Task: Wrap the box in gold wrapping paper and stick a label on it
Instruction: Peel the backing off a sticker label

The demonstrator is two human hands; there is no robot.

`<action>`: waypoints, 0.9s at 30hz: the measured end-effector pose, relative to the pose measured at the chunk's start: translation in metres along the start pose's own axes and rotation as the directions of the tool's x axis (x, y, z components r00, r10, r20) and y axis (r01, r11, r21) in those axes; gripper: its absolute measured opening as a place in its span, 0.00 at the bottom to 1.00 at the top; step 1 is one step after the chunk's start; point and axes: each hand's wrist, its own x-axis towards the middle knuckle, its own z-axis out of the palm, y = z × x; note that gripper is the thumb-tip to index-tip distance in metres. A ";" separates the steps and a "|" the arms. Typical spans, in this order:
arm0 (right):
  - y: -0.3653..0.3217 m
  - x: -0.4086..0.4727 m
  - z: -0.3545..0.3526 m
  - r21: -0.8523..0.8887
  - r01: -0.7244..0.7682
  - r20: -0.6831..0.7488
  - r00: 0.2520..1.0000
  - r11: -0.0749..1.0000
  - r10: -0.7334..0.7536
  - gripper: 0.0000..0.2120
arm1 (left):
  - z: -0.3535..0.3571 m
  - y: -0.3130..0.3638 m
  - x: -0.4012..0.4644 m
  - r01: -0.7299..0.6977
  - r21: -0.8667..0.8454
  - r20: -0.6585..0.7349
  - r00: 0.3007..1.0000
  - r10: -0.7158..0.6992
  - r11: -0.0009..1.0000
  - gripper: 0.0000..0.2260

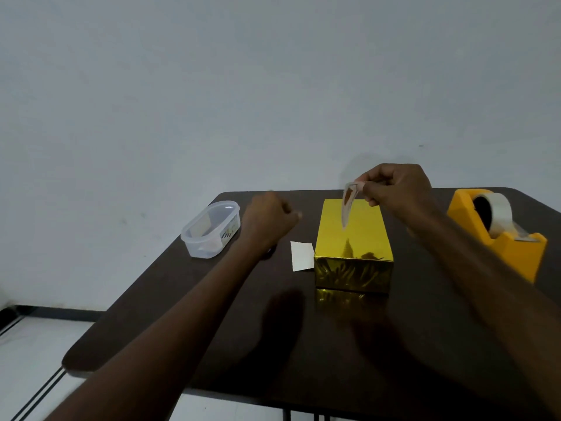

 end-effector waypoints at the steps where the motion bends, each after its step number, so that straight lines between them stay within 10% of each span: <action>1: -0.001 0.000 0.001 -0.054 0.038 -0.005 0.999 0.998 -0.038 0.05 | -0.005 0.008 0.002 -0.056 -0.122 -0.020 0.998 0.054 0.991 0.10; 4: -0.004 0.001 0.003 -0.237 0.144 0.033 0.990 0.961 -0.140 0.06 | -0.015 0.032 0.007 -0.137 -0.439 0.009 0.988 0.157 0.888 0.10; 12: -0.012 0.007 0.004 -0.301 0.204 0.168 0.973 0.932 -0.159 0.02 | -0.007 0.049 0.023 -0.182 -0.397 -0.019 0.981 0.191 0.899 0.04; 18: 0.003 0.002 -0.006 -0.112 -0.032 -0.086 0.996 0.993 0.023 0.08 | 0.004 0.048 0.022 -0.056 -0.661 -0.118 0.993 -0.030 0.748 0.02; 23: 0.007 0.001 -0.012 0.060 -0.411 0.183 0.900 0.910 0.395 0.17 | 0.014 0.049 0.025 0.071 -0.823 -0.036 0.984 -0.176 0.564 0.06; 27: 0.001 0.001 -0.014 0.151 -0.349 0.138 0.934 0.925 0.330 0.11 | 0.021 0.051 0.028 0.141 -0.867 0.049 0.979 -0.200 0.479 0.05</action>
